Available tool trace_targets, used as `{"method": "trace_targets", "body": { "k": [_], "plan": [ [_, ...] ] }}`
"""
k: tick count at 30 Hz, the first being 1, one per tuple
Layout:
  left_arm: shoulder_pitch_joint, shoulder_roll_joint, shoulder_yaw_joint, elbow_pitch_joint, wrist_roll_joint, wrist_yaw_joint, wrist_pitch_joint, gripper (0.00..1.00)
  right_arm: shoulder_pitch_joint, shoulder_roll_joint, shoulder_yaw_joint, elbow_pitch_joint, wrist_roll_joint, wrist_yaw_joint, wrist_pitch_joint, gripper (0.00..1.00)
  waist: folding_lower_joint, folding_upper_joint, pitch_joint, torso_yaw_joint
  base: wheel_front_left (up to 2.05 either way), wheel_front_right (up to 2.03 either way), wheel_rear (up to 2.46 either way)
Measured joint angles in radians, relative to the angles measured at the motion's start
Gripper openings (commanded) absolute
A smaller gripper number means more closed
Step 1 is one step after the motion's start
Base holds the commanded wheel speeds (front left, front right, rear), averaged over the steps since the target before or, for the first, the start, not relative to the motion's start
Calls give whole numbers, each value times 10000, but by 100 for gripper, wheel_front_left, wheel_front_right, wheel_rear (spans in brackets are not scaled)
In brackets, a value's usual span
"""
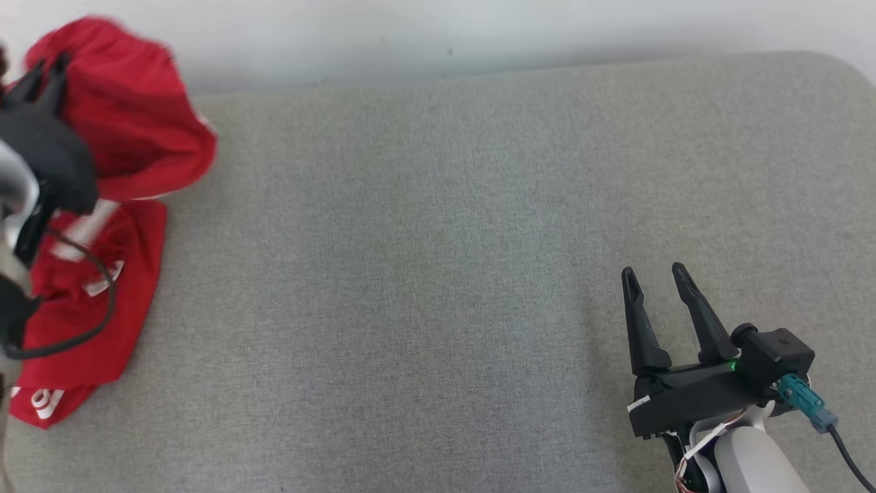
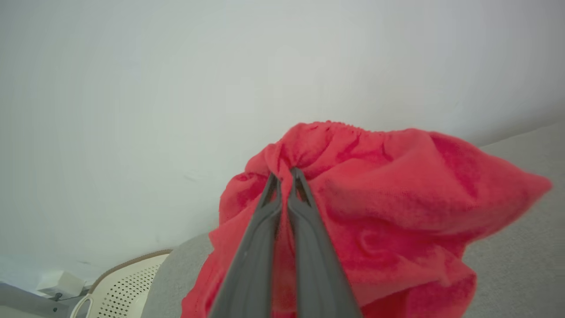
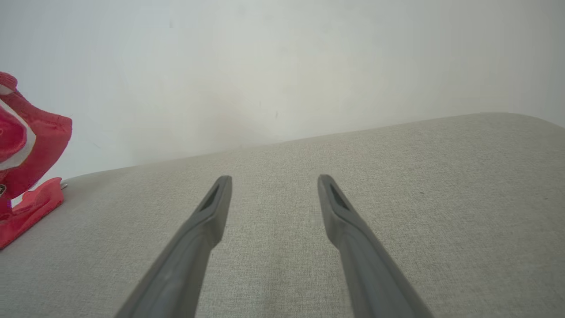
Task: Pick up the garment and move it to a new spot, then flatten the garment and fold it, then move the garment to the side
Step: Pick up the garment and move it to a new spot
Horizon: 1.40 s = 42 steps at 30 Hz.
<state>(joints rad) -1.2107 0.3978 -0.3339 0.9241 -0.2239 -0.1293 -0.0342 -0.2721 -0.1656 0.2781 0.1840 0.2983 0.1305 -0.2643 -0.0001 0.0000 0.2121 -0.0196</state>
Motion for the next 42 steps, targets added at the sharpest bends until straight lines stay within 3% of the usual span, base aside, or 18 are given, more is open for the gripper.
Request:
{"method": "trace_targets", "body": {
  "k": [8, 17, 26, 32, 41, 42],
  "plan": [
    [346, -384, -1166, -2491, -370, -8, 299, 0, 154, 56, -84, -44, 15, 0, 0, 100, 0, 0, -312, -224, 0, 0, 0],
    [1277, -639, -2437, -5484, -890, -10, 1350, 0, 185, 125, -207, -75, 15, 0, 0, 100, 0, 0, -450, -894, 0, 0, 0],
    [2201, -1189, -3505, -7499, -1160, -10, 2052, 0, 201, 171, -236, -150, 19, 0, 0, 100, 0, 0, -393, -1546, 0, 0, 0],
    [2953, -1733, -3990, -7797, -1275, 192, 1868, 0, 193, 174, -253, -180, 35, 0, 0, 100, 0, 0, -200, -1795, 0, 0, 0],
    [4017, -2376, -4717, -6067, -1187, 341, 709, 0, 161, 161, -207, -192, 33, 0, 0, 100, 1, 0, -8, -2029, 0, 0, 0],
    [4125, -2504, -4796, -5868, -1187, 341, 537, 5, 167, 140, -228, -190, 29, 0, 0, 100, 1, 0, -12, -2023, 0, 0, 0]
  ]
}}
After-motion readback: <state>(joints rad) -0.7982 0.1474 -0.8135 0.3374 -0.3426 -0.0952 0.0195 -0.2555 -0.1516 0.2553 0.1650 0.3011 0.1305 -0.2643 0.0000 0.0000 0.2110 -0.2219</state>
